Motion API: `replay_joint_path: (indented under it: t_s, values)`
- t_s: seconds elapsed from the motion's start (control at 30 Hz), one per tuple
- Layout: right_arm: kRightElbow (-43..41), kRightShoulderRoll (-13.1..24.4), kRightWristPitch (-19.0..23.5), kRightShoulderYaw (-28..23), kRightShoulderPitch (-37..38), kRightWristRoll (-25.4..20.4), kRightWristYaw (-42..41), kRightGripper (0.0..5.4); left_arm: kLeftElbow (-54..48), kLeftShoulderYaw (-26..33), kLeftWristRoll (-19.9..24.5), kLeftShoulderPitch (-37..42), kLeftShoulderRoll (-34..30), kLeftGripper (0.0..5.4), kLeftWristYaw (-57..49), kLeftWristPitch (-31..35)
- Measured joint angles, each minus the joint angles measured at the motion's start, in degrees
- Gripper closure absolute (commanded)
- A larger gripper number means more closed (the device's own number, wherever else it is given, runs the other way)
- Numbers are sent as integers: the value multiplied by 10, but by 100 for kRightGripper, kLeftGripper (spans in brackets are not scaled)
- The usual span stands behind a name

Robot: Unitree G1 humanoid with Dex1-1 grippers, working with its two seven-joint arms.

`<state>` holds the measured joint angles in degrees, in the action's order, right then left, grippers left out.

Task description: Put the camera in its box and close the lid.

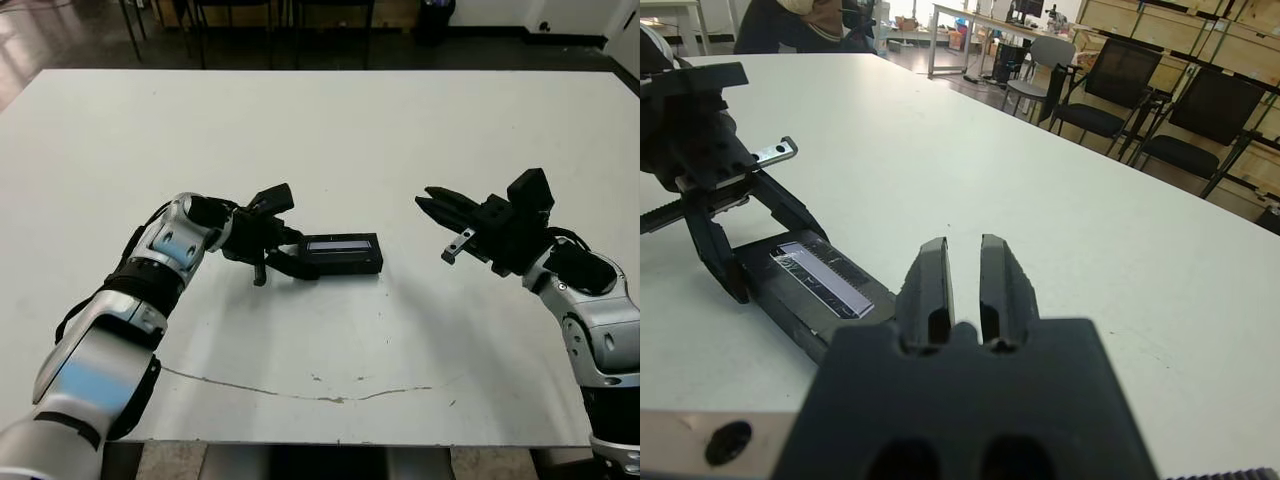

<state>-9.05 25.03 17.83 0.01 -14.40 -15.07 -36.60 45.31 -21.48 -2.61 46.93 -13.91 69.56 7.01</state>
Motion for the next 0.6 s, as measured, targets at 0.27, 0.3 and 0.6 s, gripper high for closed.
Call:
replay_joint_path:
  t_s: [0.27, 0.3, 0.6]
  values:
    - [-3, 0, 0, -1, 5, -6, 0, 540, -53, -23, -35, 6, 0, 440, -2, 49]
    - [-3, 0, 0, -1, 6, -6, 0, 540, -64, -27, -43, 5, -2, 440, -4, 52]
    - [-2, 0, -1, 0, 6, -6, 0, 540, -95, -65, -71, 7, -22, 287, 15, 4]
